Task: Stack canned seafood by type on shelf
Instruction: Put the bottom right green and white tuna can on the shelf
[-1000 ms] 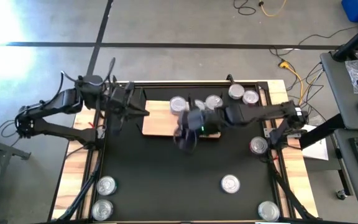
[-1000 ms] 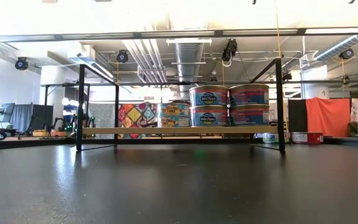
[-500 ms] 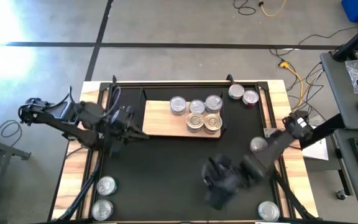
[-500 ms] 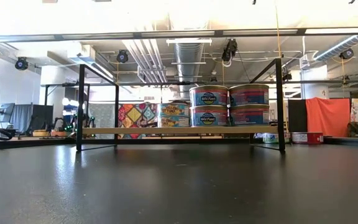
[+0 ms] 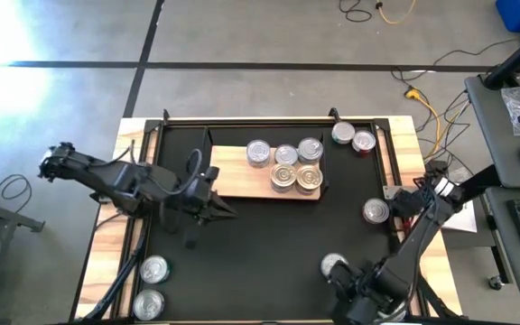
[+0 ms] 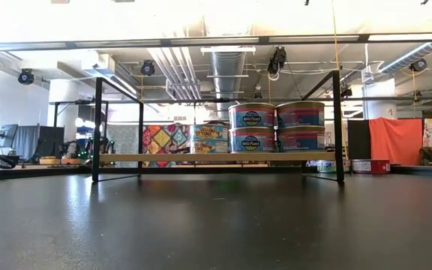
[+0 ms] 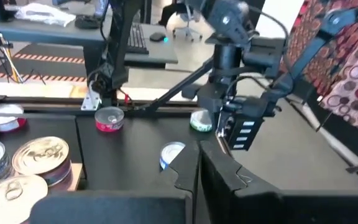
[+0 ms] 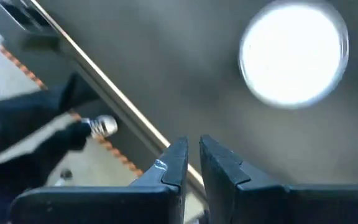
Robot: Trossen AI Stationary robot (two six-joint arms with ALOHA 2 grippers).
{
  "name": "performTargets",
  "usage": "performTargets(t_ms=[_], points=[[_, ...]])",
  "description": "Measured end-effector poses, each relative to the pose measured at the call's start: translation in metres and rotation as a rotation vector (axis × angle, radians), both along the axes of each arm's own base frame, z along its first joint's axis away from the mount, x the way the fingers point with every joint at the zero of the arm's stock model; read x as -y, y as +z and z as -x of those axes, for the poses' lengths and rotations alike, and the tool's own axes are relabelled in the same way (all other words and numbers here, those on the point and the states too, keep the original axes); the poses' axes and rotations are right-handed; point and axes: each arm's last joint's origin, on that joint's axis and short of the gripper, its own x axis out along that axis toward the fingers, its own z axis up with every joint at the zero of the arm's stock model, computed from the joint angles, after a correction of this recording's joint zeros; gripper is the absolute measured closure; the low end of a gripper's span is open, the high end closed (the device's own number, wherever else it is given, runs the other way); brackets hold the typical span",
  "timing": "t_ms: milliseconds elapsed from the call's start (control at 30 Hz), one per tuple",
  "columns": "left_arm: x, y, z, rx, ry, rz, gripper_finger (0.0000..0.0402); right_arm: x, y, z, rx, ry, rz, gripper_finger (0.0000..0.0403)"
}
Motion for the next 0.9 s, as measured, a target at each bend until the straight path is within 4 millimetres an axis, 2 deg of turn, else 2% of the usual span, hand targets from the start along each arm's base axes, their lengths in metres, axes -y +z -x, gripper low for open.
performTargets(t_ms=[233, 500, 733, 900], points=[[0.002, -0.006, -0.007, -0.029, 0.018, 0.026, 0.0402, -0.013, -0.015, 0.019, -0.192, 0.051, -0.074, 0.0369], [0.000, -0.002, -0.002, -0.026, 0.036, 0.051, 0.0402, -0.034, -0.049, 0.024, -0.459, 0.191, -0.156, 0.0369], [0.001, -0.003, -0.001, -0.032, 0.007, 0.062, 0.0402, -0.041, -0.060, 0.030, -0.518, 0.251, -0.162, 0.0370], [0.003, -0.004, -0.001, -0.049, -0.023, 0.085, 0.0402, -0.040, -0.080, 0.034, -0.557, 0.285, -0.108, 0.0370]])
